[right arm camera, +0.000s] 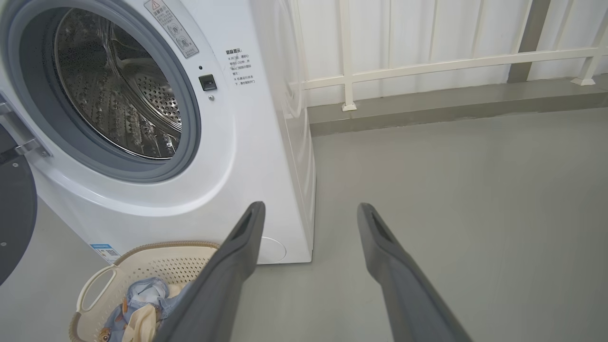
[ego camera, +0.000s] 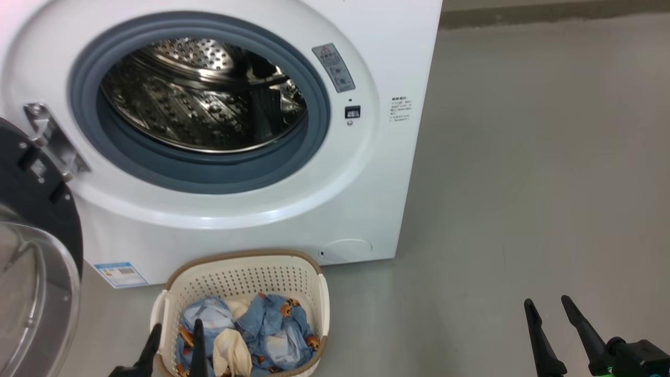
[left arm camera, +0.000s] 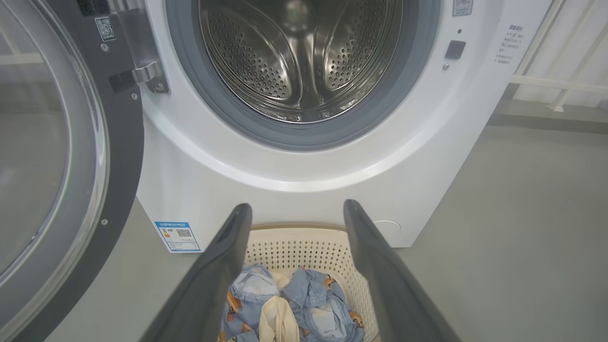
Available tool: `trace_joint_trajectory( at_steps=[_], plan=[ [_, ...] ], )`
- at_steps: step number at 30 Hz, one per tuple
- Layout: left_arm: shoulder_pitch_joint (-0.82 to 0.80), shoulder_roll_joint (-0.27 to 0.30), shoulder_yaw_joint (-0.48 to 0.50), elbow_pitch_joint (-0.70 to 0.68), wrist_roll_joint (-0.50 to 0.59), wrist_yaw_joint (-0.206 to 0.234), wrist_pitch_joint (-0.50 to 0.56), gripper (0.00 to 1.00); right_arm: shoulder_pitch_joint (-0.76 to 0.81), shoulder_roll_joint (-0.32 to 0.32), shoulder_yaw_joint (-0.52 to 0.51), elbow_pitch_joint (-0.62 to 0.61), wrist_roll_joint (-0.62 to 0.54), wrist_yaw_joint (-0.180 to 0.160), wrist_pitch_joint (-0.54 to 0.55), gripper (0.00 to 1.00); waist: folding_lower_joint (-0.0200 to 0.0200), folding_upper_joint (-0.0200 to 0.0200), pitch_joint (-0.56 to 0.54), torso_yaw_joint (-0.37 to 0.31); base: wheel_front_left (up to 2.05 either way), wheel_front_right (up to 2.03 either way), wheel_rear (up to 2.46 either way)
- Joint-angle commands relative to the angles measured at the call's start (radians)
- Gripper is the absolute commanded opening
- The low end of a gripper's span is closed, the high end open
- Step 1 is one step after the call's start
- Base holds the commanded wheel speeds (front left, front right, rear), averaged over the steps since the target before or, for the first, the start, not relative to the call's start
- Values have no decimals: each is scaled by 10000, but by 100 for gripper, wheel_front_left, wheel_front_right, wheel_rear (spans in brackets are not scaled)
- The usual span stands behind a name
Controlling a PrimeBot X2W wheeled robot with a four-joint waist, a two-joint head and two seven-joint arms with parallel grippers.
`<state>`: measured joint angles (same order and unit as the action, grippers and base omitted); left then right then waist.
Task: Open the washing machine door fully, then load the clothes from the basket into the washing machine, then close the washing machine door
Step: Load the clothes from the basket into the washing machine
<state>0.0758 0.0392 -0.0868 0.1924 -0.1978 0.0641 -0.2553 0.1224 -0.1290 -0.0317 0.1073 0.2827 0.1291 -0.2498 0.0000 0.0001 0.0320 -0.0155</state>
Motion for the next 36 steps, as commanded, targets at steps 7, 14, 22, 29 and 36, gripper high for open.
trace_joint_trajectory(
  at_steps=[7,14,22,29,36],
  plan=[
    [-1161,110,-66,883,-340,325,-65,100,-524,-131,343,-229,225,16,-120,100,0,-1,1026,-399,0,0,0],
    [-2214,110,-676,2733,-73,312,-64,100,-951,-280,522,-183,438,16,-120,100,0,-1,1862,-712,0,0,0],
    [-3853,168,-736,4733,-260,406,79,100,-1517,-341,750,-127,721,16,-120,100,0,-1,2878,-1069,0,0,0],
    [-5054,343,-616,6412,-372,499,315,100,-1861,-360,869,-69,917,16,-120,100,0,-1,3476,-1345,0,0,0],
    [-6261,421,-440,7746,-586,619,438,100,-2163,-492,898,-92,1066,16,-120,100,0,-1,4221,-1471,0,0,0]
  ],
)
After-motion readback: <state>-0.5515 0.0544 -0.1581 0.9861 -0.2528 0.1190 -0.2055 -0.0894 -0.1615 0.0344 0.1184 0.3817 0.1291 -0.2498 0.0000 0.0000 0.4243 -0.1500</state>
